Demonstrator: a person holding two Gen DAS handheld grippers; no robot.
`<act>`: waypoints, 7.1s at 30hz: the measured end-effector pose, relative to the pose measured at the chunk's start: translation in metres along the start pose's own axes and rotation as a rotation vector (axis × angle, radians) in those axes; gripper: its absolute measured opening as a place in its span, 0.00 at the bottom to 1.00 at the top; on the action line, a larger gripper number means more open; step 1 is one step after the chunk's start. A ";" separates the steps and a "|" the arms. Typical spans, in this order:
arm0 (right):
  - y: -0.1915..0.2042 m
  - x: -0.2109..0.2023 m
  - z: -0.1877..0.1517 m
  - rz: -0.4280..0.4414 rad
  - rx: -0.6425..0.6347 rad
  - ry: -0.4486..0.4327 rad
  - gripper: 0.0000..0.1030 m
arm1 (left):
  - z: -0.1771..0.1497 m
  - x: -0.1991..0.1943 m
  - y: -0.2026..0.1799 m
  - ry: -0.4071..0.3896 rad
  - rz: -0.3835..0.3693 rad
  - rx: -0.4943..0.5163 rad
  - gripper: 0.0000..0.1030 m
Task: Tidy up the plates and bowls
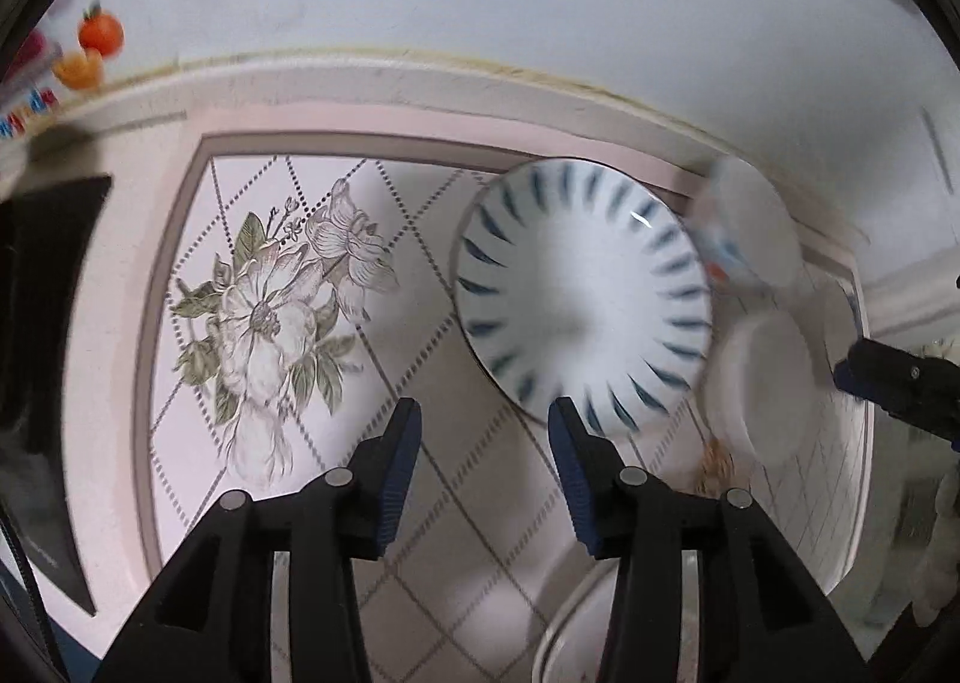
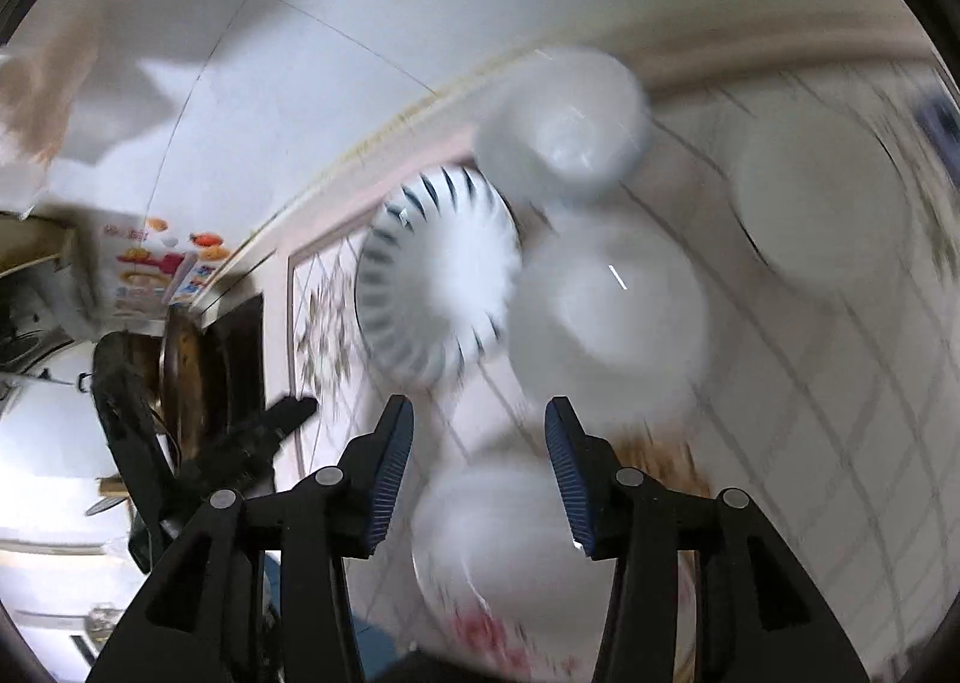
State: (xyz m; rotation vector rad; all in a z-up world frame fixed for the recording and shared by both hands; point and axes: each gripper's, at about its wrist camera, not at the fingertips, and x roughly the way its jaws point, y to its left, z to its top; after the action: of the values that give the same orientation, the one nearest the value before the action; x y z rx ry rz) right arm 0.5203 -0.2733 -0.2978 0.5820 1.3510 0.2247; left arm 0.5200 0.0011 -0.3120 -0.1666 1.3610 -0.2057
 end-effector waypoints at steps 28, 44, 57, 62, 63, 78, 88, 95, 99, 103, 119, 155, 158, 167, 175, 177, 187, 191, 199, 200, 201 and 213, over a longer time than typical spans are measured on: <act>0.021 0.146 0.079 -0.422 -0.190 0.185 0.15 | 0.046 0.083 -0.005 0.035 -0.009 0.013 0.19; 0.020 0.091 0.054 -0.279 -0.200 0.134 0.14 | 0.019 0.009 -0.024 -0.041 0.014 0.074 0.19; 0.008 0.018 -0.048 -0.229 -0.249 0.152 0.14 | -0.074 -0.041 -0.051 -0.061 -0.004 0.130 0.19; -0.018 0.000 -0.093 -0.218 -0.229 0.165 0.14 | -0.106 -0.040 -0.064 -0.043 -0.014 0.152 0.19; -0.024 -0.003 -0.102 -0.220 -0.229 0.169 0.14 | -0.113 -0.038 -0.066 -0.037 -0.012 0.155 0.19; -0.085 0.007 -0.176 -0.198 -0.164 0.209 0.14 | -0.163 -0.001 -0.082 0.038 0.023 0.171 0.19; -0.093 0.013 -0.180 -0.200 -0.157 0.204 0.14 | -0.168 0.012 -0.083 0.055 0.033 0.160 0.19; -0.095 0.016 -0.182 -0.197 -0.146 0.195 0.14 | -0.171 0.015 -0.087 0.058 0.042 0.164 0.19; -0.097 0.015 -0.182 -0.194 -0.136 0.184 0.14 | -0.172 0.020 -0.089 0.060 0.047 0.158 0.19; -0.099 0.014 -0.183 -0.203 -0.135 0.169 0.14 | -0.173 0.026 -0.094 0.056 0.063 0.150 0.19; -0.119 0.010 -0.172 -0.088 -0.050 0.148 0.17 | -0.173 0.034 -0.096 0.045 0.084 0.056 0.19; 0.001 -0.180 -0.313 -0.273 -0.268 -0.215 0.88 | -0.271 -0.190 -0.121 -0.267 0.097 0.145 0.81; 0.006 -0.194 -0.327 -0.283 -0.264 -0.246 0.89 | -0.281 -0.201 -0.119 -0.260 0.089 0.142 0.83; 0.025 -0.225 -0.365 -0.279 -0.263 -0.287 0.91 | -0.303 -0.218 -0.119 -0.252 0.051 0.153 0.92; 0.017 -0.224 -0.357 -0.216 -0.246 -0.284 0.91 | -0.288 -0.213 -0.125 -0.297 0.065 0.140 0.92; 0.009 -0.220 -0.342 -0.167 -0.227 -0.277 0.91 | -0.273 -0.208 -0.126 -0.315 0.069 0.127 0.92; -0.051 -0.179 -0.210 -0.096 -0.155 -0.244 0.91 | -0.154 -0.121 -0.147 -0.238 0.139 0.053 0.92; -0.085 -0.142 -0.145 -0.049 -0.100 -0.159 0.91 | -0.109 -0.068 -0.158 -0.153 0.105 0.035 0.92; -0.146 -0.055 -0.050 0.001 -0.021 -0.023 0.76 | -0.044 0.032 -0.175 0.004 0.047 -0.007 0.77; -0.150 -0.047 -0.043 -0.001 -0.018 -0.016 0.72 | -0.038 0.041 -0.177 0.024 0.043 -0.001 0.74; -0.154 -0.038 -0.035 0.001 -0.014 -0.006 0.68 | -0.034 0.049 -0.179 0.035 0.046 0.004 0.66; -0.155 0.025 -0.008 0.018 -0.025 0.036 0.19 | -0.026 0.084 -0.195 0.061 0.095 0.099 0.18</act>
State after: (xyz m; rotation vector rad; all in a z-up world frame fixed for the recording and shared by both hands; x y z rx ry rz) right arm 0.4907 -0.3898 -0.3996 0.5718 1.3763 0.2677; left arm 0.5011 -0.2080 -0.3513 -0.0132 1.4128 -0.1991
